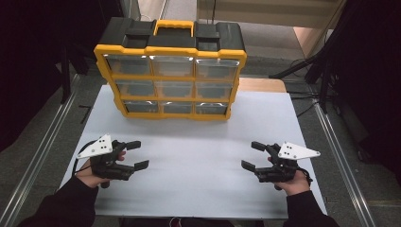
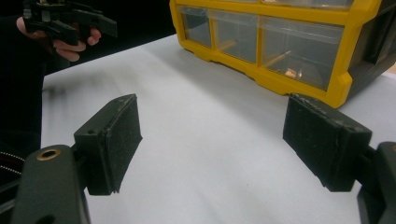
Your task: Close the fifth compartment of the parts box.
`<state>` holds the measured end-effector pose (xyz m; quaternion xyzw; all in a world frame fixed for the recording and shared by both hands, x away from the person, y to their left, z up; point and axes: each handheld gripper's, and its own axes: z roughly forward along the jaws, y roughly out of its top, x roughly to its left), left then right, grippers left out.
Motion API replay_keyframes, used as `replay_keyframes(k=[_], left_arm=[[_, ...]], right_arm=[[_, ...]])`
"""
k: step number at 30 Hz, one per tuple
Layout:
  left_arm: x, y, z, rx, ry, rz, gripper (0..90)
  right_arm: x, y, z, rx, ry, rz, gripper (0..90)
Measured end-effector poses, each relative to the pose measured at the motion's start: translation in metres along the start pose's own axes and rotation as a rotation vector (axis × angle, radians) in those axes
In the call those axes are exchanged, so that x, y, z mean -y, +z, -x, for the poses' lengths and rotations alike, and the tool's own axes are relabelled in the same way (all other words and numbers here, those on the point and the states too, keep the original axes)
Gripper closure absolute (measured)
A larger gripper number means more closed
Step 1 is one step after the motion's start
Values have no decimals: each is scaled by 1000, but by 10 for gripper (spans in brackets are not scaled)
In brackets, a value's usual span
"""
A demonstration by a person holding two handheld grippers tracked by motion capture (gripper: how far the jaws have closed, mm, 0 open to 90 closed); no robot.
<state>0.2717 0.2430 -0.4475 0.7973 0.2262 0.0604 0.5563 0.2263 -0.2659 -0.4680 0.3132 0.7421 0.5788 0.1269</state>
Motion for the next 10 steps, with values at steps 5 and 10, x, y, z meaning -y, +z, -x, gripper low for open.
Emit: replay_keyframes(k=[5,10], left_arm=[[0,0,0,1,2,1,218],[0,1,0,2,-1,3,217]], right_arm=[[0,0,0,-3,0,-1,209],[1,0,1,-4,3,-3,209]])
